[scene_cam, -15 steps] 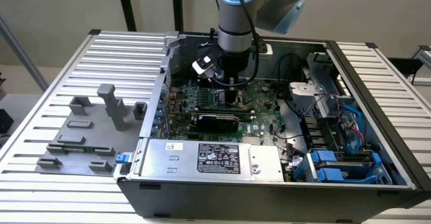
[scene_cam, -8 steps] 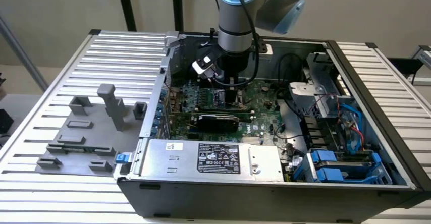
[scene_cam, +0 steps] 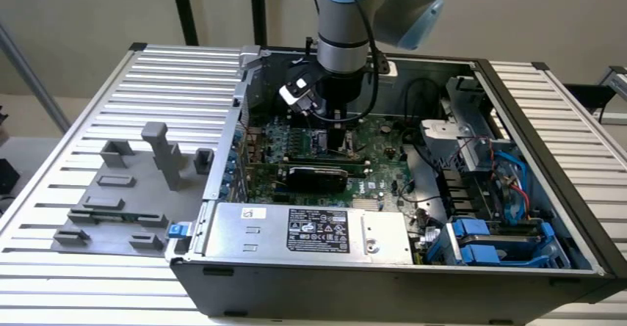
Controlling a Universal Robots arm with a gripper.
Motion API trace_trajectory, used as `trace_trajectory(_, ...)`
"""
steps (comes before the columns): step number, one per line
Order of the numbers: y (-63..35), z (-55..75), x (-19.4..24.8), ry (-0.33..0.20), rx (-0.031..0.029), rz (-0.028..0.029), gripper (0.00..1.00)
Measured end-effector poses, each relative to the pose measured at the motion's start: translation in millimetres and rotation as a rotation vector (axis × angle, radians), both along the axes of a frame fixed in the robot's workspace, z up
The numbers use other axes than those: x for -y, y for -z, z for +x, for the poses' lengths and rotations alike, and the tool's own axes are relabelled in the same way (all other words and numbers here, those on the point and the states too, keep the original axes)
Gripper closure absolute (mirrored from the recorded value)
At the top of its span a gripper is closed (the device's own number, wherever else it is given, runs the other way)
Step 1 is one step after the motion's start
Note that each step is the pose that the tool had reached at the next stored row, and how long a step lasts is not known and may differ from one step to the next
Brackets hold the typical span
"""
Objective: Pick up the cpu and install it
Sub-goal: 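Place the cpu into insertion slot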
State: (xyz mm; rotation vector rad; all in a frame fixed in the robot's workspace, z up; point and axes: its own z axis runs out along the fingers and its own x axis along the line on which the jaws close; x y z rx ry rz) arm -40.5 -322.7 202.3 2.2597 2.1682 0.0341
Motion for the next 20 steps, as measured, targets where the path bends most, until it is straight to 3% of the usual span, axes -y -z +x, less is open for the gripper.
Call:
trace_trajectory(2,-0.2,-0.1,0.1,0.000,-0.0003,0.0019,0.38)
trace_trajectory(3,-0.1,-0.2,0.1,0.000,-0.0002,0.0055,0.38)
trace_trajectory(8,-0.1,-0.7,0.1,0.000,-0.0001,0.0298,0.38)
trace_trajectory(13,0.0,-0.7,0.1,0.000,-0.0001,0.0399,0.38)
trace_trajectory(17,0.0,-0.8,0.1,0.000,-0.0001,0.0512,0.38)
trace_trajectory(20,0.0,-0.7,0.1,0.000,-0.0001,0.0557,0.38)
